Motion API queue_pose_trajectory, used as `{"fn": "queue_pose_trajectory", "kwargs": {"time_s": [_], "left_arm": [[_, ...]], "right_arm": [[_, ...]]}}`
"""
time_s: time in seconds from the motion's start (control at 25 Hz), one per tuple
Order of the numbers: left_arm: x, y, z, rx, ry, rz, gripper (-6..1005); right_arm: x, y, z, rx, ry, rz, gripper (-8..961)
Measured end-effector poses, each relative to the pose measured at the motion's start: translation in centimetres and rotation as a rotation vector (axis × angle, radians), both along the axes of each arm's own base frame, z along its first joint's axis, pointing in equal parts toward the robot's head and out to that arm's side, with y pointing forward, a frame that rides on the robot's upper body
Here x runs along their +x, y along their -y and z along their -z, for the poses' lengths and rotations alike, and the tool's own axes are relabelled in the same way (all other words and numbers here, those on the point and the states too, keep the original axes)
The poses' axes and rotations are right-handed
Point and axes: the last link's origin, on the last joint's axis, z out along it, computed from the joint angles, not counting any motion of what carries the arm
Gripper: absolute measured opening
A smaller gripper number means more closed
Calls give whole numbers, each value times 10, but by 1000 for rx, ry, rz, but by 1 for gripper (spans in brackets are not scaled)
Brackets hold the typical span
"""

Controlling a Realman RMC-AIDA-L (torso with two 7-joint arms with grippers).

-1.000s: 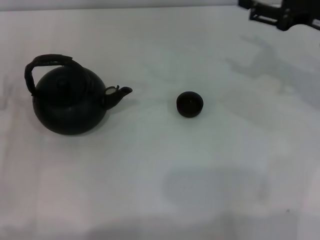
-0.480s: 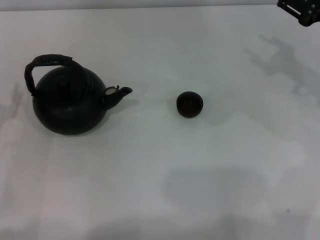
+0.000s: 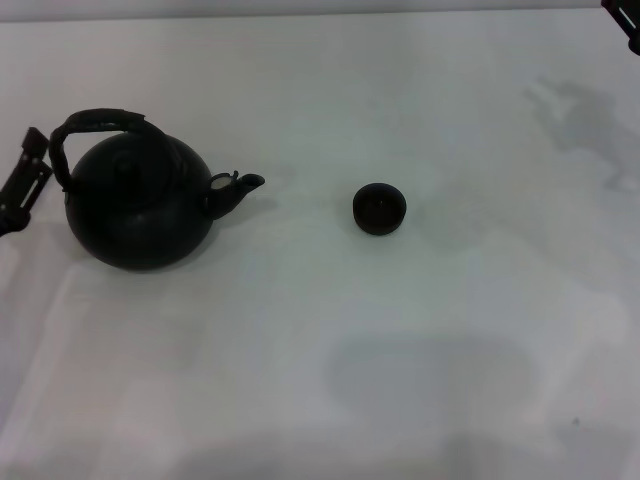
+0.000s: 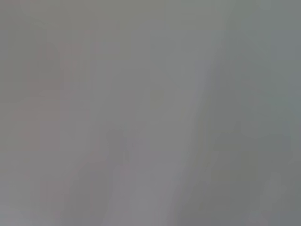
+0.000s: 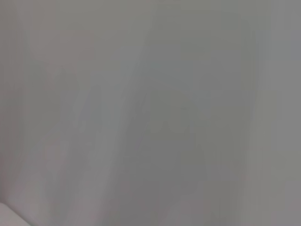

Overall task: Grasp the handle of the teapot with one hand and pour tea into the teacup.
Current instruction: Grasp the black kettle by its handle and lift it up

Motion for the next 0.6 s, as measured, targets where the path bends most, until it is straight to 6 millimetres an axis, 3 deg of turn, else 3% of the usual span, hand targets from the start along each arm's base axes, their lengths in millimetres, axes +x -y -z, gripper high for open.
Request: {"fn": "queue_pose_trajectory", "kwargs": {"time_s": [0.28,0.6], "left_arm": [[9,11,7,-36,4,63,830],[-2,13,15,-92,32,-17,830]], "right_arm": [[5,4,0,-2,-4,15,249],[5,7,1,-8,-11,8,249]]}}
